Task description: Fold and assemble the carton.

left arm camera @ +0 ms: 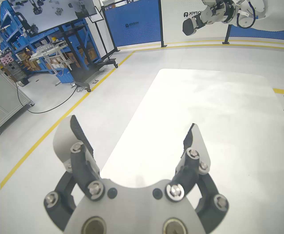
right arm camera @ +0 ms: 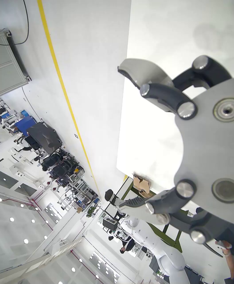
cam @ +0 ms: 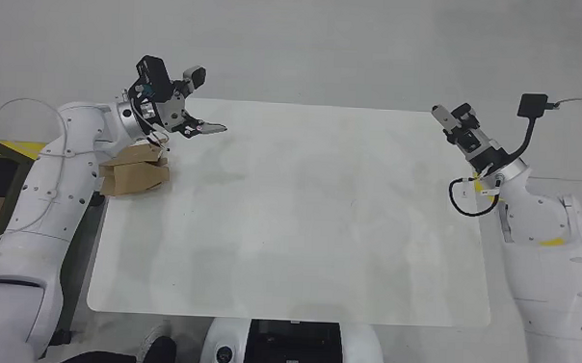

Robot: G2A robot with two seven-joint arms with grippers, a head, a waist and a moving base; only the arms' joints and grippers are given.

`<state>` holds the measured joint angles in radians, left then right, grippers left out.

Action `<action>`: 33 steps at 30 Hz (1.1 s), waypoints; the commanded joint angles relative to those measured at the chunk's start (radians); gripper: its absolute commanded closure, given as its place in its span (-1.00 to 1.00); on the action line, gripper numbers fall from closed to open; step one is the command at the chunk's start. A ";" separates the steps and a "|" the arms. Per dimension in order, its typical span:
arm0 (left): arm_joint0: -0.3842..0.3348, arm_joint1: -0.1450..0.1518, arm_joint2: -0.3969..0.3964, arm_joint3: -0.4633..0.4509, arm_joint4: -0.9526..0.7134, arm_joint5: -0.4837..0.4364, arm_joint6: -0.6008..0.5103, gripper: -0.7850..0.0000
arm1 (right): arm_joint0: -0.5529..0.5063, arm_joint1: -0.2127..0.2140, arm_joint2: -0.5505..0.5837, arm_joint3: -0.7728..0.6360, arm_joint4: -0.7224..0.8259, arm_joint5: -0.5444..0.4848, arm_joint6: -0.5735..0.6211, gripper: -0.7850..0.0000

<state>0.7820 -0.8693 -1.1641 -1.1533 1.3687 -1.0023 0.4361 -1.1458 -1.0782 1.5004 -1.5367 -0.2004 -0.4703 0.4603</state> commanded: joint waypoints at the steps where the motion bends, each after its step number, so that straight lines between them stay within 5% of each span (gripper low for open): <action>1: 0.000 0.000 0.000 0.000 0.000 0.000 0.000 -1.00 | 0.000 0.000 0.000 0.000 0.000 0.000 0.000 -1.00; 27: 0.000 0.000 0.000 0.000 0.000 0.000 0.000 -1.00 | 0.000 0.000 0.000 0.000 0.000 0.000 0.000 -1.00; 33: 0.034 0.014 -0.069 0.046 -0.120 -0.010 -0.085 -1.00 | 0.000 0.000 0.000 0.000 0.000 0.000 0.000 -1.00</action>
<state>0.8122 -0.8587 -1.2189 -1.1206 1.2776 -1.0069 0.3697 -1.1458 -1.0782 1.5005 -1.5367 -0.2004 -0.4703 0.4603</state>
